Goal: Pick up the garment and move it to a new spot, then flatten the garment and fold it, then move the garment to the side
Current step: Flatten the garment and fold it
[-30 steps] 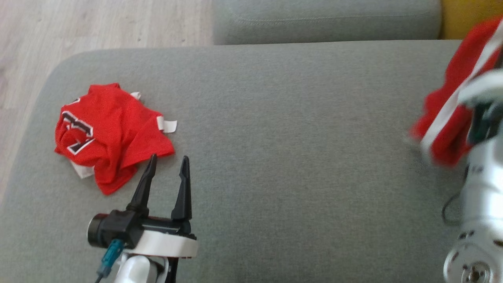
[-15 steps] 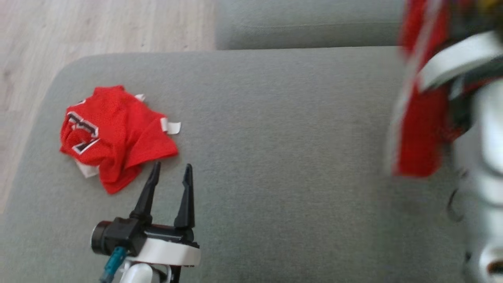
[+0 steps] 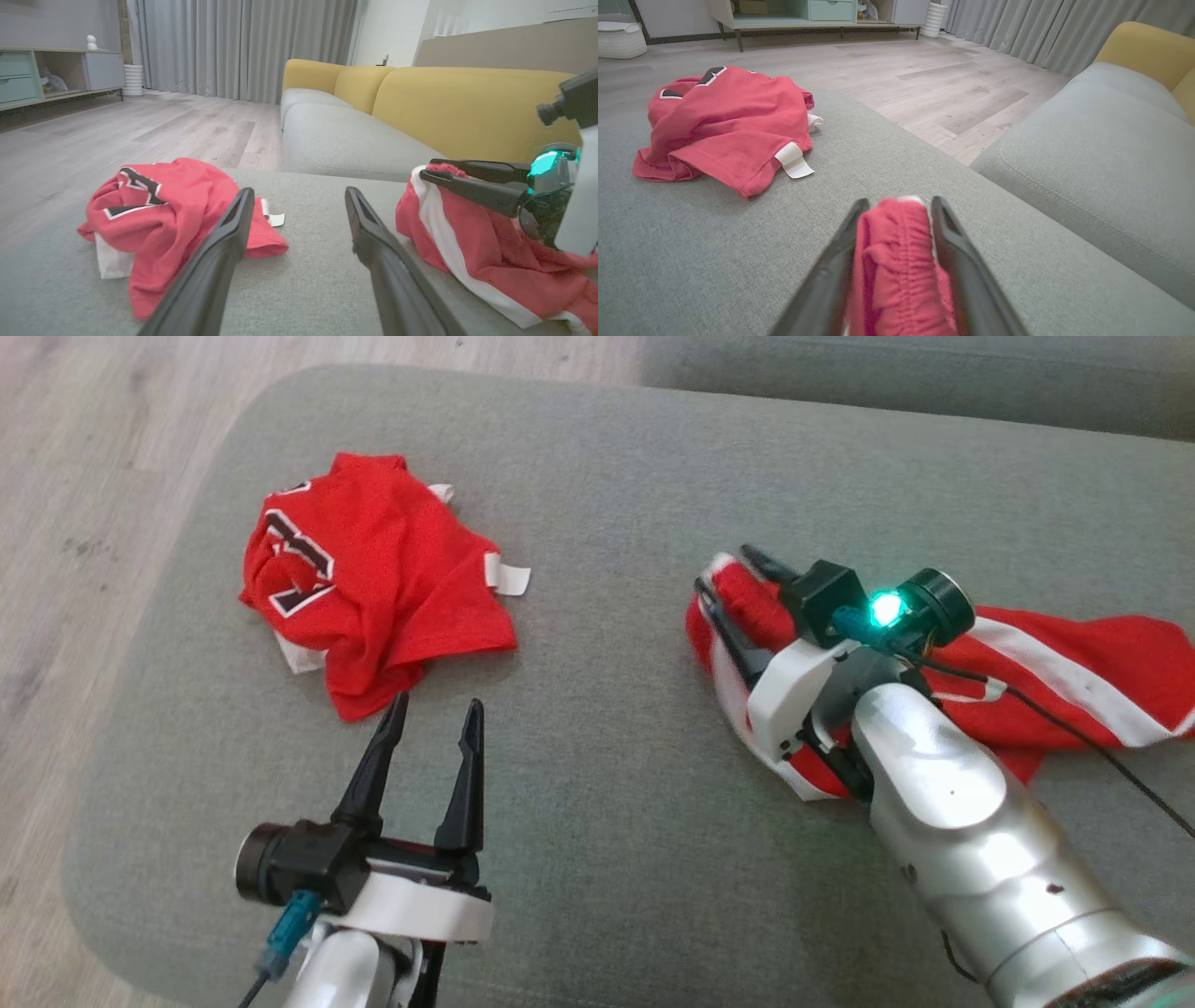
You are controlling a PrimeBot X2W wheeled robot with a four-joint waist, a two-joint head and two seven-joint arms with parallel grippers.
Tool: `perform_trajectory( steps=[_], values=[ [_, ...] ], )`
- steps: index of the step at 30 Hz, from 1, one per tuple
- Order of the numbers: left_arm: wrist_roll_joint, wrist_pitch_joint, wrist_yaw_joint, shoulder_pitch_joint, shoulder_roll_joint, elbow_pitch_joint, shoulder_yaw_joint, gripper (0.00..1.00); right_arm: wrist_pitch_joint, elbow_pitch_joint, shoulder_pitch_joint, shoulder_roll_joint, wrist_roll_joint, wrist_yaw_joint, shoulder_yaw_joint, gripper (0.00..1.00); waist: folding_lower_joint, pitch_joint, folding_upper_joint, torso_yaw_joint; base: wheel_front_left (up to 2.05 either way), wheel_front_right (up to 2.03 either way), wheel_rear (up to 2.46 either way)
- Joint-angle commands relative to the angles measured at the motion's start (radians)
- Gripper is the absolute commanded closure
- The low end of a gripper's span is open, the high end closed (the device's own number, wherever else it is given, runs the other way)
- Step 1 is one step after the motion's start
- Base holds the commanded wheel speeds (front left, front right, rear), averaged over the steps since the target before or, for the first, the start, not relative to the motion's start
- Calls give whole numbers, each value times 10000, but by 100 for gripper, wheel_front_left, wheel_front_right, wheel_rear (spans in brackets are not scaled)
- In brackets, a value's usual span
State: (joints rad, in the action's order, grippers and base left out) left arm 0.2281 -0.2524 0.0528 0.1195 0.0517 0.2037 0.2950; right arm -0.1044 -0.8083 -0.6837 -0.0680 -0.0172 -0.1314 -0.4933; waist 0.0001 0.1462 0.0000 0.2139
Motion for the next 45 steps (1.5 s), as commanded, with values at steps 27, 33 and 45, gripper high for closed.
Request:
perform_trajectory(
  steps=[27, 33, 45],
  values=[
    [165, -93, -273, 23, -14, -464, -576, 0, -1570, 2193, 1758, 177, -1088, 7, 3966, 0, -1, -748, 0, -2244, 0, 0, 0],
    [142, -93, -261, 15, -14, -439, -587, 0, -1572, 3209, 3360, 177, -1266, 7, 4955, 0, -1, -636, 0, -2432, 0, 0, 0],
    [120, -93, -101, 367, -14, -335, -403, 0, -469, 2697, 2879, 177, -266, 7, 5826, 0, -1, 94, 0, -1929, 0, 0, 0]
  ],
)
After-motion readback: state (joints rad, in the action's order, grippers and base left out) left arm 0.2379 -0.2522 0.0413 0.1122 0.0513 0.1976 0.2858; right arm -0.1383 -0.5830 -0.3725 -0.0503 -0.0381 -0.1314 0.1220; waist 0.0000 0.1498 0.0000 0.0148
